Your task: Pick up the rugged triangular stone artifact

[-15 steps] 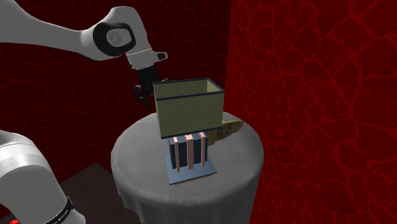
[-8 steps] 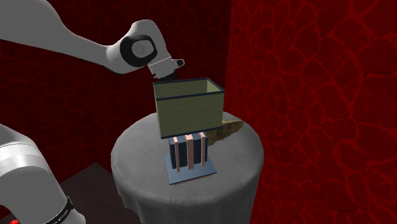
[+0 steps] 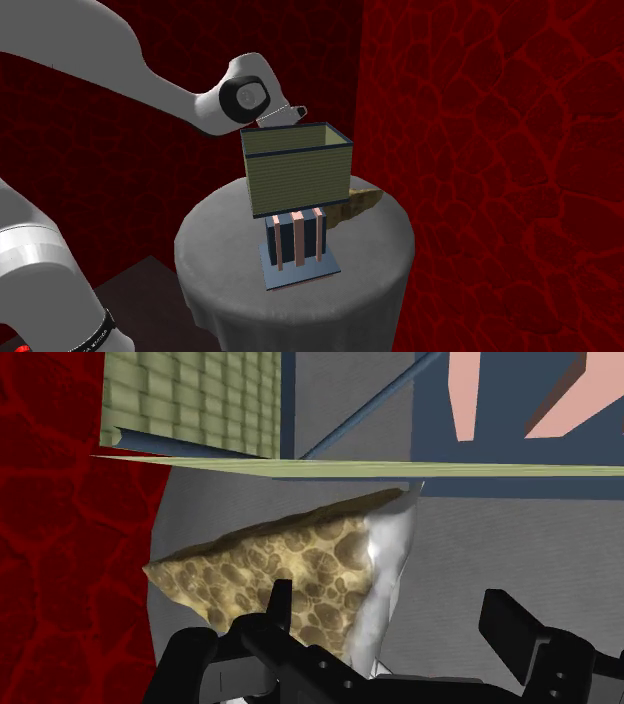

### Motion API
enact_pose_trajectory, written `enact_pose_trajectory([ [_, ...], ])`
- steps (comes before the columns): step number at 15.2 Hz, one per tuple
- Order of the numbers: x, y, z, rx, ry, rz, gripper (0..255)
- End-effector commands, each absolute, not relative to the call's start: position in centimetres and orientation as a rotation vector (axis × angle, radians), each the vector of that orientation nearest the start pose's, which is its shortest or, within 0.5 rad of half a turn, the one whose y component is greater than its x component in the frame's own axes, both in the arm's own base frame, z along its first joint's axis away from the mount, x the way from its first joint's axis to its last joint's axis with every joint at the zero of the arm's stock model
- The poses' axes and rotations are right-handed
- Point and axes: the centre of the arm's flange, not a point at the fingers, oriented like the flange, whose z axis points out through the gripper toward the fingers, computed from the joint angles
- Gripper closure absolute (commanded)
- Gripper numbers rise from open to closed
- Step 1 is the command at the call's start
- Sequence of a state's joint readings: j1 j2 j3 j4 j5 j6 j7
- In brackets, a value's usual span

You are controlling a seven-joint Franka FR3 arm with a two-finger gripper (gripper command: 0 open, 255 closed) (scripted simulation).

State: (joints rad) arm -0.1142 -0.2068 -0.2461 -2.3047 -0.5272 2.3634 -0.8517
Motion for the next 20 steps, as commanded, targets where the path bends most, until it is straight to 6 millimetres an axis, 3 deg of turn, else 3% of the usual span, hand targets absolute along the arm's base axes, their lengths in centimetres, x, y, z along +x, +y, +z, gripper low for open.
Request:
enact_pose_trajectory([
  [1, 46.9, -18.7, 44.4, -3.292, -1.435, -0.012, 0],
  [5, 46.9, -18.7, 43.0, -3.292, -1.435, -0.012, 0],
  [6, 46.9, -18.5, 43.1, -3.292, -1.435, -0.012, 255],
  [15, 46.9, -18.7, 43.0, -3.292, -1.435, -0.012, 255],
  [20, 46.9, -18.7, 45.7, -3.292, -1.435, -0.012, 255],
])
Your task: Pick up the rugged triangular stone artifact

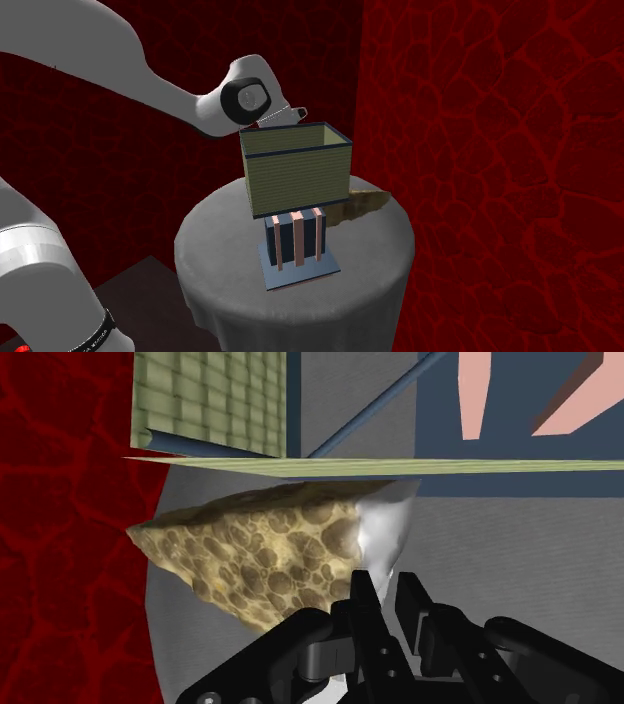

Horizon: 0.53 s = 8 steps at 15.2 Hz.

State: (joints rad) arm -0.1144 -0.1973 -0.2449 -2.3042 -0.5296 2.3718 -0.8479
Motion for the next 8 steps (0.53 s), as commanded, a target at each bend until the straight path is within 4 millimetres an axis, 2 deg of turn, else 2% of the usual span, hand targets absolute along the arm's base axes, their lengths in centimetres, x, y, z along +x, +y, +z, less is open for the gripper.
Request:
enact_pose_trajectory([
  [1, 46.9, -18.7, 46.2, -3.292, -1.435, -0.012, 255],
  [8, 46.9, -18.7, 49.9, -3.292, -1.435, -0.012, 255],
])
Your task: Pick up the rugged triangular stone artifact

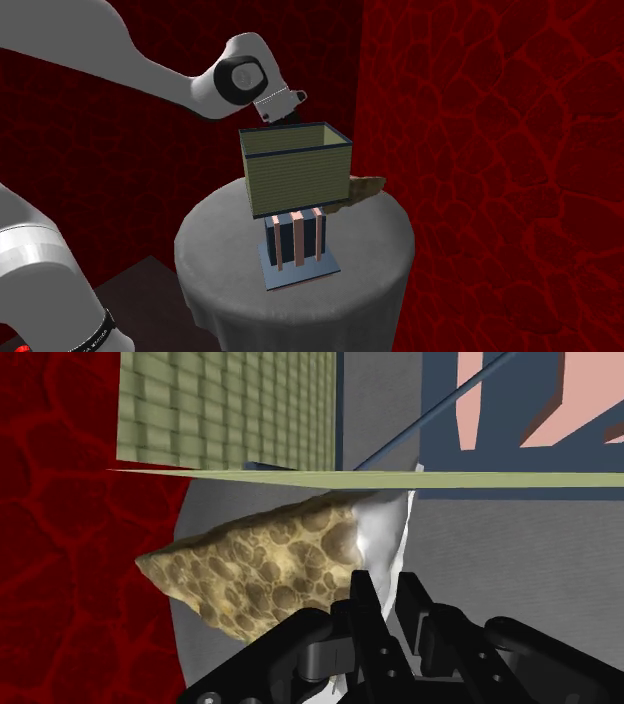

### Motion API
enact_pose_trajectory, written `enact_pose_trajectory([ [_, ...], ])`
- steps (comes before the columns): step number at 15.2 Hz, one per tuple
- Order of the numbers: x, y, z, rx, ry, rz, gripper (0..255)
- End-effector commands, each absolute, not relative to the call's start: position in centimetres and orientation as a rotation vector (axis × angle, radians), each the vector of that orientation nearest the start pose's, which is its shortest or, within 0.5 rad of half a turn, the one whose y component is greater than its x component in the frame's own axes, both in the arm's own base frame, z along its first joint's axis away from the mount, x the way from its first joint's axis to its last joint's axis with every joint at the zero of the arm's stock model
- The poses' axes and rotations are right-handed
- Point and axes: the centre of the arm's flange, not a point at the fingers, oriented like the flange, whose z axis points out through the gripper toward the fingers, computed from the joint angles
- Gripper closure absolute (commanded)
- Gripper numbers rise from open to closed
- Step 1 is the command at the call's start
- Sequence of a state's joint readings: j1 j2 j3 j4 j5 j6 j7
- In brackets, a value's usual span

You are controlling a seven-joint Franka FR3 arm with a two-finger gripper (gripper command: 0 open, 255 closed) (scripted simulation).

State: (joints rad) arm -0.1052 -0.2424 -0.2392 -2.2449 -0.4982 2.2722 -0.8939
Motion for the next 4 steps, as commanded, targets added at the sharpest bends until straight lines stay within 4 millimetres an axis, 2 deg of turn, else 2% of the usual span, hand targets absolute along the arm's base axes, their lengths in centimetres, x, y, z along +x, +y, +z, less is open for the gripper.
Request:
enact_pose_trajectory([
  [1, 46.86, -18.67, 50.44, -3.292, -1.435, -0.012, 255],
  [4, 46.86, -18.67, 51.05, -3.292, -1.435, -0.012, 255],
])
